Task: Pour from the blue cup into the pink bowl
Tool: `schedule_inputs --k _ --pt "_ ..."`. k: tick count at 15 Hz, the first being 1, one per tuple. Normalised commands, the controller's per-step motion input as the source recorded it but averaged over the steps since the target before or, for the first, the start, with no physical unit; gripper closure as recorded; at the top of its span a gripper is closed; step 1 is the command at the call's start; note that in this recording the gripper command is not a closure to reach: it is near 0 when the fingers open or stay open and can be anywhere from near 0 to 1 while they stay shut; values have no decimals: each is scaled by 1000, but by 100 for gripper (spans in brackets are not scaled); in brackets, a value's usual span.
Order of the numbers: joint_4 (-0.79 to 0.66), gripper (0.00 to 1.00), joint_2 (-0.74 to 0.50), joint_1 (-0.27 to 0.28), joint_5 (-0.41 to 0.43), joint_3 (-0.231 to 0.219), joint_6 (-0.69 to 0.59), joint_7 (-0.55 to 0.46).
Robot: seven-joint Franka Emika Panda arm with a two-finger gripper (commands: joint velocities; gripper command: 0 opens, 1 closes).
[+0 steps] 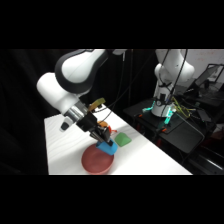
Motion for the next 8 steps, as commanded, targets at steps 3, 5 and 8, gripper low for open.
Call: schedule_inputs --k 3,5,8 --pt "786 15 457 -126 246 141 -901 38" --pt "766 16 445 -73 257 111 -748 197" --pt "661 16 404 -30 214 90 -509 256"
